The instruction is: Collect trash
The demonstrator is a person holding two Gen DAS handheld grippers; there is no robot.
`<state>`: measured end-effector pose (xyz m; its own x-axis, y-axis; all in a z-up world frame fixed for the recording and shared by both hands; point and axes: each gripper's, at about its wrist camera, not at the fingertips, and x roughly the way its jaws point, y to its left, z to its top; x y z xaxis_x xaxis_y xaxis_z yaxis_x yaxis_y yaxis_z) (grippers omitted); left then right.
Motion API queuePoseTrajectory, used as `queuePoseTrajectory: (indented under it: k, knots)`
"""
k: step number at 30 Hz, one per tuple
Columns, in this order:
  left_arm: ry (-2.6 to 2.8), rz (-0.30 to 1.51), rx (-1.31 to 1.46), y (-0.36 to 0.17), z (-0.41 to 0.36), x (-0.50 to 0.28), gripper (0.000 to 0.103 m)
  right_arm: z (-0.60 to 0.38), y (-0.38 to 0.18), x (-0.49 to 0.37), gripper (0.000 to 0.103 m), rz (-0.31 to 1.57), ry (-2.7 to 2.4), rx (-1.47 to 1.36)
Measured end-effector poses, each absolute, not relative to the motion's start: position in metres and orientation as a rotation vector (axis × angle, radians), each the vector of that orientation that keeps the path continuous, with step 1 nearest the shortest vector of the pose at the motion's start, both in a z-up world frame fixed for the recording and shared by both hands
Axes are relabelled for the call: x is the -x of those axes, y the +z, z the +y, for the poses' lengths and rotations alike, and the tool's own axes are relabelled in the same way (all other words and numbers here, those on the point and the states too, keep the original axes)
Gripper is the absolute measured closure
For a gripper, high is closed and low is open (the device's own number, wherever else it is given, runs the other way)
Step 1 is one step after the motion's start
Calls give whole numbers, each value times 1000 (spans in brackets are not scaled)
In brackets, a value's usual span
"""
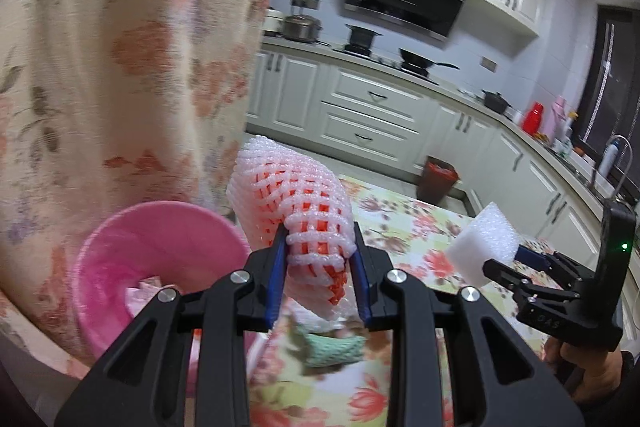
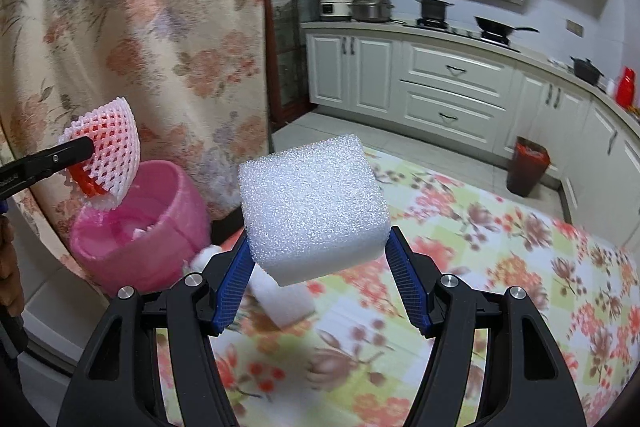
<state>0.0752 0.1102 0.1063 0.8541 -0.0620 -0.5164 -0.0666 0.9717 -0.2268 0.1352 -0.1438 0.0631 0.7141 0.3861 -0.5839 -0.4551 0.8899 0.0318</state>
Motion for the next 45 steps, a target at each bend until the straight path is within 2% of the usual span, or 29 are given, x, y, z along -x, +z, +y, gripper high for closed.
queuePoseTrajectory:
  k: [20, 35, 38, 40, 42, 45]
  knots:
    - [195, 552, 254, 89, 212, -51, 74, 2, 78, -137, 40, 616, 691, 198]
    - [234, 567, 265, 83, 233, -45, 70, 63, 64, -145, 40, 657, 782, 239]
    - [236, 567, 269, 83, 236, -44, 67, 69, 61, -144, 39, 660, 792, 246]
    - [235, 571, 274, 82, 238, -45, 59, 73, 59, -144, 37, 664, 796, 257]
    - [245, 572, 281, 78, 241, -44, 49, 75, 58, -143, 26, 663, 796, 265]
    - [249, 576, 290, 77, 243, -44, 47, 75, 56, -144, 25, 660, 791, 274]
